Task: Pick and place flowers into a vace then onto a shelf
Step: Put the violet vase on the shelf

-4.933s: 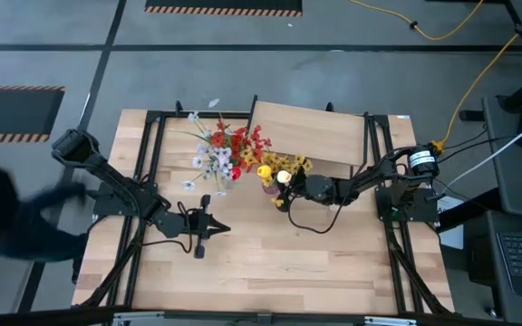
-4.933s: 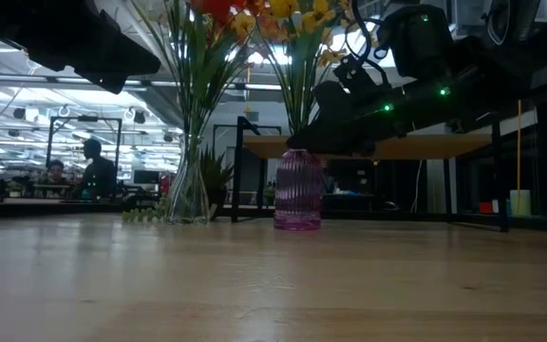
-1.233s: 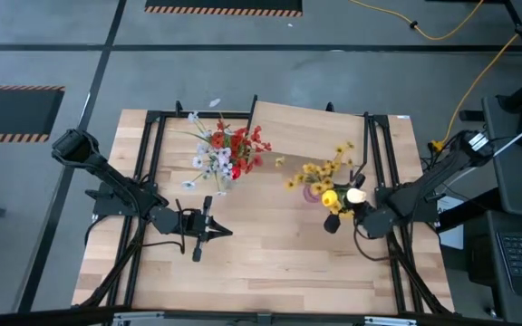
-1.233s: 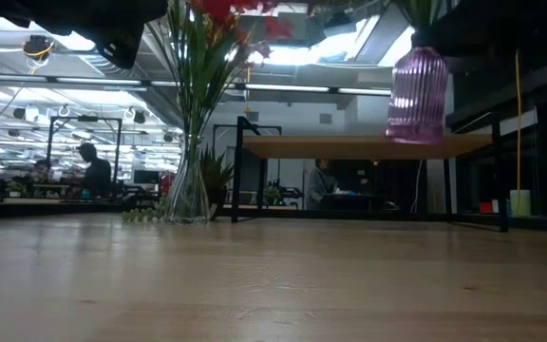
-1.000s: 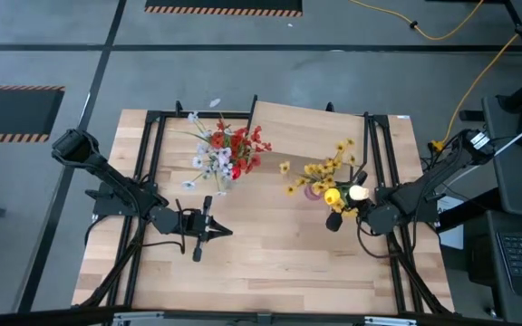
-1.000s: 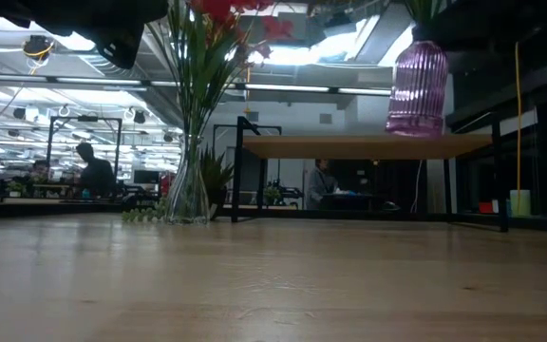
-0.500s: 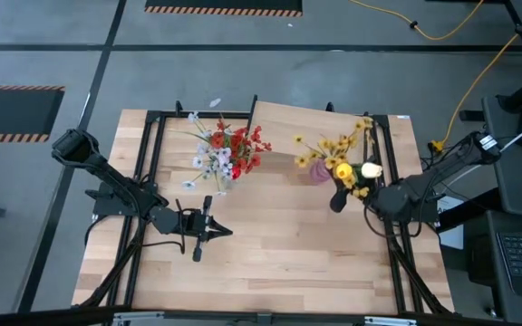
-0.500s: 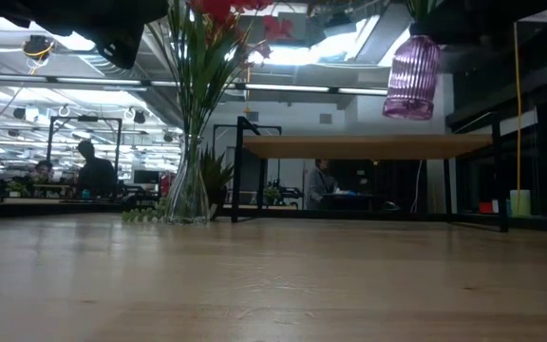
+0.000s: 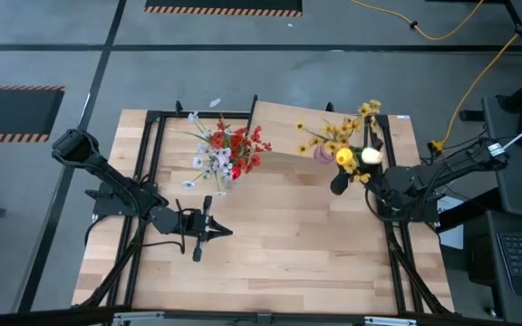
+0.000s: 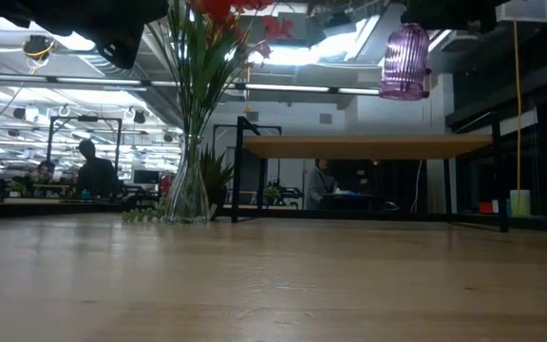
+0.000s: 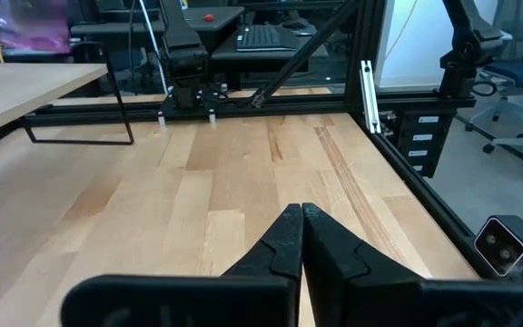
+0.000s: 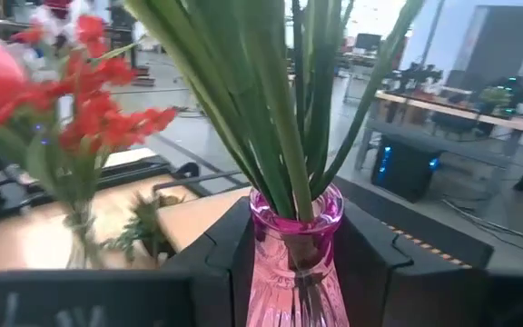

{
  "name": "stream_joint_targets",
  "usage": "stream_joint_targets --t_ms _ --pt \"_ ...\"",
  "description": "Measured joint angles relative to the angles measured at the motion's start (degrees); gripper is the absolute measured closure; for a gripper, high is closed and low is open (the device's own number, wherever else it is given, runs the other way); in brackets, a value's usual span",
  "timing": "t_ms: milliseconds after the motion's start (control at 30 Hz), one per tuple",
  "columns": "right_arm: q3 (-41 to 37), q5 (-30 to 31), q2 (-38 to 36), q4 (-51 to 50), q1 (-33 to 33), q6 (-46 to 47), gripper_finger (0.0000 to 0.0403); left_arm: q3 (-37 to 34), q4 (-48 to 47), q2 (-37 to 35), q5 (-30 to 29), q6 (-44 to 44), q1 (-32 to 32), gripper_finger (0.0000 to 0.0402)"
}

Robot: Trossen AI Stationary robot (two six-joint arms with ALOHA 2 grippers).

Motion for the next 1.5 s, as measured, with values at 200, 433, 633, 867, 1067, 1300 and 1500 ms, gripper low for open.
stream_joint_targets --t_ms 200,433,633,867,1067,1300,1500 --pt "3.32 5.7 0.0 -7.6 -3.96 3.19 0.0289 0.0 0.0 0.0 0.0 0.0 -0.02 0.0399" --pt "4.61 5.71 0.01 -14.79 -7.1 11.49 0.0289 0.0 0.0 0.01 0.0 0.07 -0.01 0.0398" --pt "4.61 5.81 0.02 -19.33 -10.86 17.01 0.0289 0.0 0.0 0.02 0.0 0.01 -0.02 0.04" --pt "4.61 5.69 -0.07 -22.01 -14.99 19.33 0.0289 0.0 -0.02 0.02 0.0 -0.02 -0.02 0.0394" --pt "4.61 4.32 -0.09 -24.98 -17.96 21.63 0.0289 0.0 -0.02 0.01 0.0 -0.04 -0.01 0.0397" --pt "4.58 0.24 -0.07 -32.88 -22.57 29.47 0.0289 0.0 -0.02 0.0 0.0 0.0 0.0 0.0398" --pt "4.58 -2.49 -0.07 -33.39 -25.76 30.46 0.0289 0.0 -0.02 0.0 0.0 0.0 -0.01 0.0398"
